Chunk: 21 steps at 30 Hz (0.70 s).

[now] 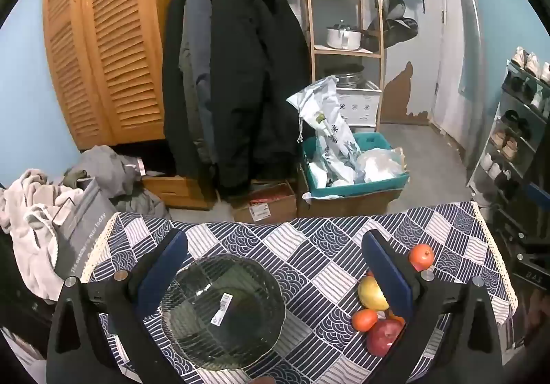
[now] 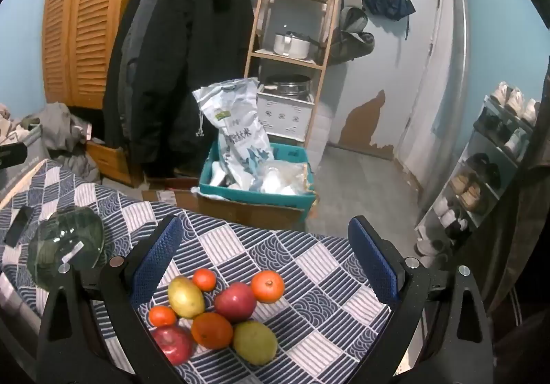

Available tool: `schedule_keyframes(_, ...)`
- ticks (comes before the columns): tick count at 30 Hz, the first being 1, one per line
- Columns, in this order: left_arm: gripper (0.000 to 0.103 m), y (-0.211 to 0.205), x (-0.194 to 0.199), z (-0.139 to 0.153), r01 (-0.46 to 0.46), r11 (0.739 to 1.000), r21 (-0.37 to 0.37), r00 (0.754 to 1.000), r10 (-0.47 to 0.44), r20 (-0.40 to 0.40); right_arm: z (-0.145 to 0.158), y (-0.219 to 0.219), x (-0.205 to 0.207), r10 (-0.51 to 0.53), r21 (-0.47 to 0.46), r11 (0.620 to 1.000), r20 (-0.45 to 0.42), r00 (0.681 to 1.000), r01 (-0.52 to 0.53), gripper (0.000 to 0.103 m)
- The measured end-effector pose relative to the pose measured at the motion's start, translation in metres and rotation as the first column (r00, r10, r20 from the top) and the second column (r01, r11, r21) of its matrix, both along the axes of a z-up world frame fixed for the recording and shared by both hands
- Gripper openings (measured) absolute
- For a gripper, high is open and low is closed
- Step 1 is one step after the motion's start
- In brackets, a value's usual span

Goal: Organize fruits

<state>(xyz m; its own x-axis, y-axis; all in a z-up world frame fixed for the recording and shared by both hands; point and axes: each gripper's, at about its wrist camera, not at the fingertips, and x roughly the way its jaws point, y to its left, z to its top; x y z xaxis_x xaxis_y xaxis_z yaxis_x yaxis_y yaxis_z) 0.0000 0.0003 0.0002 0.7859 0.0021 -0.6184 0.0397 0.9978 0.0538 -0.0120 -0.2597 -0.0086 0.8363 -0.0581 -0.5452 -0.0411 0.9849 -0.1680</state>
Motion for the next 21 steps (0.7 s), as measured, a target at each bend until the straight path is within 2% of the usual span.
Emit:
schedule_keyframes(8, 0.102, -0.0042, 0.0009, -0.0004, -0.003, 1.000, -0.008, 1.000, 0.003, -0.010, -0.0020, 0.0000, 0.0010, 0.000, -0.002, 1.000, -0.014, 1.000, 0.000, 0.095)
schedule_keyframes(21, 0.102, -0.0064, 0.0055, -0.0022, 0.012, 1.000, 0.019, 1.000, -0.012, -0.011, -0.0029, 0.0008, 0.0013, 0.003, -0.002, 1.000, -0.019, 1.000, -0.003, 0.095)
